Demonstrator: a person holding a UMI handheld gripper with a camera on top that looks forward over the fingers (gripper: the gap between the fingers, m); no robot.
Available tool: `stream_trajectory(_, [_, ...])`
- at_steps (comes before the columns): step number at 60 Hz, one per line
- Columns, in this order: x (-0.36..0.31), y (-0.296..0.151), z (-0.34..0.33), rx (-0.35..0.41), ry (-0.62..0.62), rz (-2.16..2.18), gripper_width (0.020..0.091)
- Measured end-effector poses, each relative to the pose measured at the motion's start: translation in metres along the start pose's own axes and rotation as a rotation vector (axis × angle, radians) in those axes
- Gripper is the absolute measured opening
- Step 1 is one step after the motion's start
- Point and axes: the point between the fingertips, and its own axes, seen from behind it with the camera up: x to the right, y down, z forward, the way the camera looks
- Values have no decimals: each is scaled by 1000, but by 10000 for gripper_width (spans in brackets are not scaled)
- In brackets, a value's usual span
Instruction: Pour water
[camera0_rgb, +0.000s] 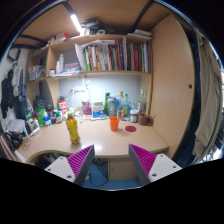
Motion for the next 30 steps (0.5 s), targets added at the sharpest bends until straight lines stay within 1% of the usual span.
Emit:
stream_trajectory(5, [-24, -3, -8, 25, -7, 15, 789])
stream_trajectory(12, [-48, -6, -6, 89, -30, 7, 789])
stream_trajectory(16, [-62, -2, 4, 97, -48, -2, 787])
stream_trajectory(22, [-89, 7, 34, 103, -82, 12, 790])
stream_trajectory(30, [-134, 13, 100, 99, -159, 35, 794])
